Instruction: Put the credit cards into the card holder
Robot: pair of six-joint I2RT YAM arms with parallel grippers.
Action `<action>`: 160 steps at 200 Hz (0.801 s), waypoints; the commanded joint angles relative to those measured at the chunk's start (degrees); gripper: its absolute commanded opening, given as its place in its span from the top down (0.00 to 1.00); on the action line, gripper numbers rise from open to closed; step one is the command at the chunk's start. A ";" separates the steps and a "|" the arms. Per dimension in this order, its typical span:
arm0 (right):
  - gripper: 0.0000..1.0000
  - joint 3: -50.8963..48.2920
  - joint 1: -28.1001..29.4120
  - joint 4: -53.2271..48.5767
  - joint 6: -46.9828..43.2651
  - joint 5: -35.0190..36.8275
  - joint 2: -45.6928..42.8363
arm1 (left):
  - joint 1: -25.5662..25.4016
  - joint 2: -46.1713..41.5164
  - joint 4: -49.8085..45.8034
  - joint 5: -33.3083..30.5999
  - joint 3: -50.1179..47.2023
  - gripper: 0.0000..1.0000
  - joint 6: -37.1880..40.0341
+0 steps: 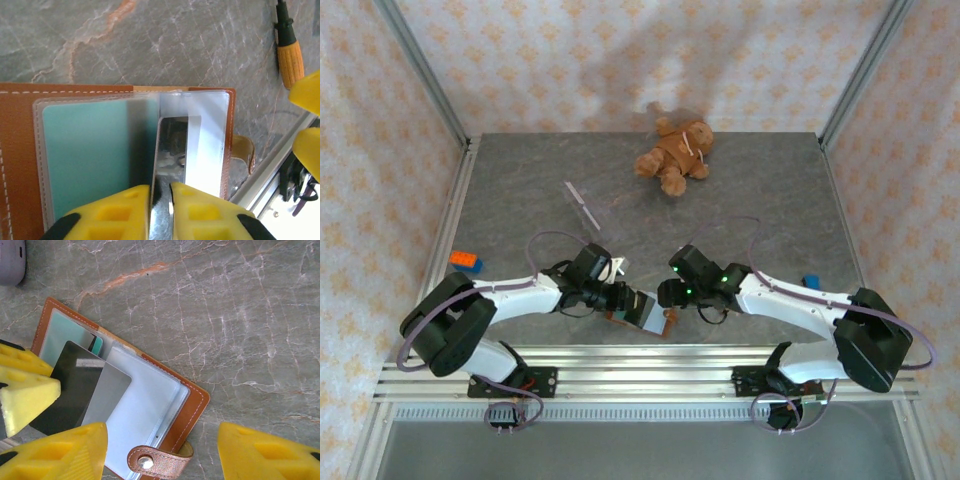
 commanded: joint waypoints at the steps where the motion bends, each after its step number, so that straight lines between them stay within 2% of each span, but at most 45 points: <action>1: 0.40 -0.30 -0.28 0.65 -0.23 1.07 -0.85 | -0.28 0.63 1.03 -0.80 0.15 0.90 -0.54; 18: 0.40 -0.60 -0.29 0.94 -0.05 0.98 -0.83 | -0.28 0.50 1.82 -0.84 -0.14 1.00 -0.90; 91: 0.40 -1.00 -0.28 1.28 -0.05 0.74 -1.19 | -0.36 -0.24 4.91 -1.59 -1.84 1.00 -1.37; 160: 0.40 -1.22 -0.30 1.47 0.37 0.06 -1.18 | -2.99 1.42 9.90 -1.49 -2.53 1.00 -5.27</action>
